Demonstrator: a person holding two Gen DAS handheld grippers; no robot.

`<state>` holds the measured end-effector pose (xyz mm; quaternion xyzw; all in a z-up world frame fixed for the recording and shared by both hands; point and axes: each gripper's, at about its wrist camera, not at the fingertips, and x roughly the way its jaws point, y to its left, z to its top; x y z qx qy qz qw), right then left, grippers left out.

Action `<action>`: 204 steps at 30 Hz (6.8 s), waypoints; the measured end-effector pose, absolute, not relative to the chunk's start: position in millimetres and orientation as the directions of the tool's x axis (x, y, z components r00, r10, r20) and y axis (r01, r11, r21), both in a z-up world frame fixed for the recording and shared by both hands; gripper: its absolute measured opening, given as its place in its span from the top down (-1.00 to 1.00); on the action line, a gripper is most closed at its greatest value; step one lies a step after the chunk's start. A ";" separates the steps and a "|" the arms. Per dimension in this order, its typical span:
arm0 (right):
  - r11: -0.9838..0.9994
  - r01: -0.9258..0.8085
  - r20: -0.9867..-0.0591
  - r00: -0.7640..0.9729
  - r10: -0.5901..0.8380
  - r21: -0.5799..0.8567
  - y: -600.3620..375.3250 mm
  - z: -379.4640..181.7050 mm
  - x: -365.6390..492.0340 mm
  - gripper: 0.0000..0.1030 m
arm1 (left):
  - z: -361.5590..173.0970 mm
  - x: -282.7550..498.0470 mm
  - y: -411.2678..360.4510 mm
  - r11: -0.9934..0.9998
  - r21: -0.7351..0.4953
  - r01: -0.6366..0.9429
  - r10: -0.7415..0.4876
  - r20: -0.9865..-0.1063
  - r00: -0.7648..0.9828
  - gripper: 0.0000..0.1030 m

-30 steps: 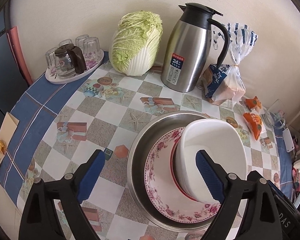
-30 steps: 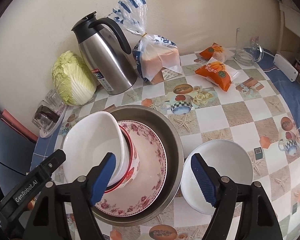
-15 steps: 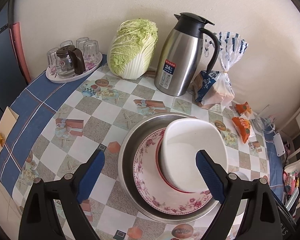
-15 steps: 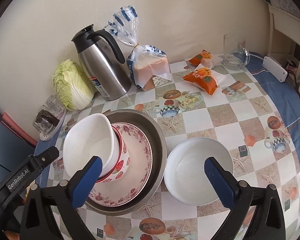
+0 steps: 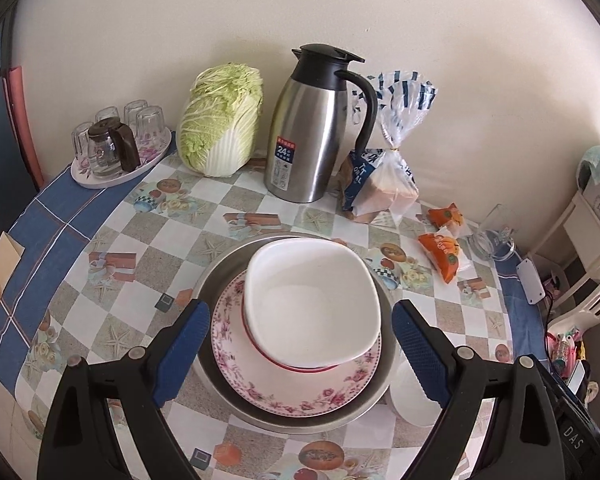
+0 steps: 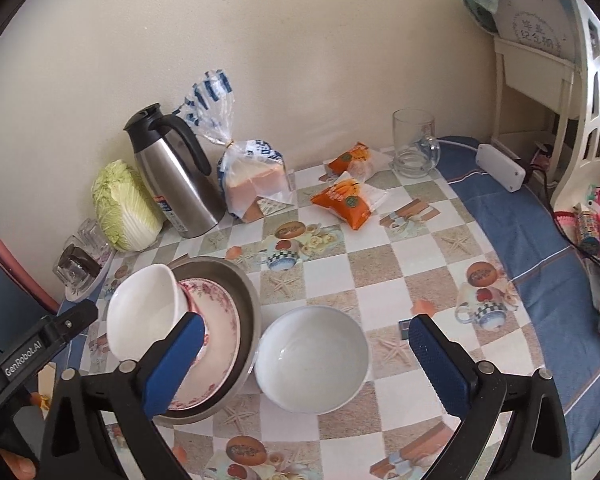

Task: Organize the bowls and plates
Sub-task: 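Move both open tools to the rim of the plain white bowl, then close both tools on the plain white bowl rim, then lift the plain white bowl with both tools and carry it over the basin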

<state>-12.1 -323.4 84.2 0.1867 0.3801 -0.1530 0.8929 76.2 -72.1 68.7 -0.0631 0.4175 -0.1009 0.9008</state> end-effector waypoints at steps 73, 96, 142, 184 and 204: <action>0.842 0.513 -0.928 0.370 -0.038 0.169 -374.7 -63.2 18.2 -0.53 | -76.4 61.3 -152.3 0.919 -0.358 -0.162 -0.307 -0.912 0.273 -0.35; 0.807 0.499 -0.897 0.434 0.082 0.316 -382.6 -62.6 16.4 0.36 | -87.5 66.2 -171.3 0.914 -0.388 -0.117 -0.355 -0.906 0.229 -0.35; 0.787 0.536 -0.883 0.469 0.023 0.305 -403.4 -24.5 -0.6 0.74 | -49.6 71.6 -221.6 0.890 -0.408 0.204 -0.453 -0.842 0.293 0.80; 0.875 0.345 -0.732 0.681 0.016 0.340 -300.0 92.6 27.4 0.74 | 62.5 91.6 -103.9 0.842 -0.427 0.329 -0.538 -0.707 0.460 0.71; 0.918 0.252 -0.730 0.681 0.056 0.305 -218.3 89.9 64.4 0.73 | 52.0 112.6 -16.1 0.844 -0.490 0.218 -0.528 -0.688 0.498 0.71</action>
